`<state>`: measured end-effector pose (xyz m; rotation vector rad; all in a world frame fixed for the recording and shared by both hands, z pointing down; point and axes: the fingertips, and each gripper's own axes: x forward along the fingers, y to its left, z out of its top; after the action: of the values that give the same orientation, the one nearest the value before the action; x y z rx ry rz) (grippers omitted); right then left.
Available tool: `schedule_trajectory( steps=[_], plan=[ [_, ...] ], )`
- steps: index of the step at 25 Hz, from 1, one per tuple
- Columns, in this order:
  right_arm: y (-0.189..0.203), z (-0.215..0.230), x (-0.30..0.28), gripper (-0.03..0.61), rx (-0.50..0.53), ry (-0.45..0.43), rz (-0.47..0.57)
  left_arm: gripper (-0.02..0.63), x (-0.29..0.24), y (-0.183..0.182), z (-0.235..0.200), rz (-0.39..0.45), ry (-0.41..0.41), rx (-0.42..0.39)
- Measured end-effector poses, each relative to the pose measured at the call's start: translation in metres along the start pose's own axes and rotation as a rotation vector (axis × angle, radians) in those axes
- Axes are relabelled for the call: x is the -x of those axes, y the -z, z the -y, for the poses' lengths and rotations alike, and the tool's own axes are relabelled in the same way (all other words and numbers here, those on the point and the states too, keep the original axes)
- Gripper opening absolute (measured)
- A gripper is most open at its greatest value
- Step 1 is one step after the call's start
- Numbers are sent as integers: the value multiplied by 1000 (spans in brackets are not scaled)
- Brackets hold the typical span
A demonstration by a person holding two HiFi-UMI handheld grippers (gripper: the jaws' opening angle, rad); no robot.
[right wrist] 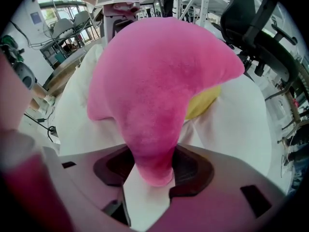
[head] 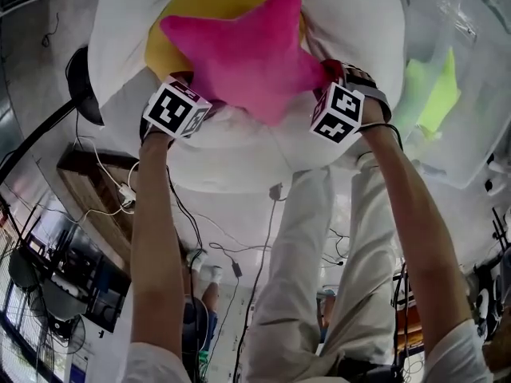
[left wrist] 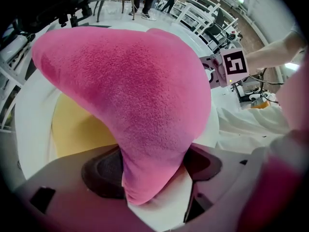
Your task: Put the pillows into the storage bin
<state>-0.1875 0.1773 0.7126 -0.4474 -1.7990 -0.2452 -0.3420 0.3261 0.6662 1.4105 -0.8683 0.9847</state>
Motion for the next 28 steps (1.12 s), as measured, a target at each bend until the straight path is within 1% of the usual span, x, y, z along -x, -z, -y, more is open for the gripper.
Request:
schedule_trajectory(
  steps=[11,15,28],
  plan=[
    [27,5,49,241,-48,24,-5,380,21,-31,34,-2,37,-46],
    [35,9,63,241,-64,42,-1,380,28,-42,43,0,33,-64],
    [70,11,100,239,-106,56,-8,380,43,-70,84,-15,30,-91]
  ],
)
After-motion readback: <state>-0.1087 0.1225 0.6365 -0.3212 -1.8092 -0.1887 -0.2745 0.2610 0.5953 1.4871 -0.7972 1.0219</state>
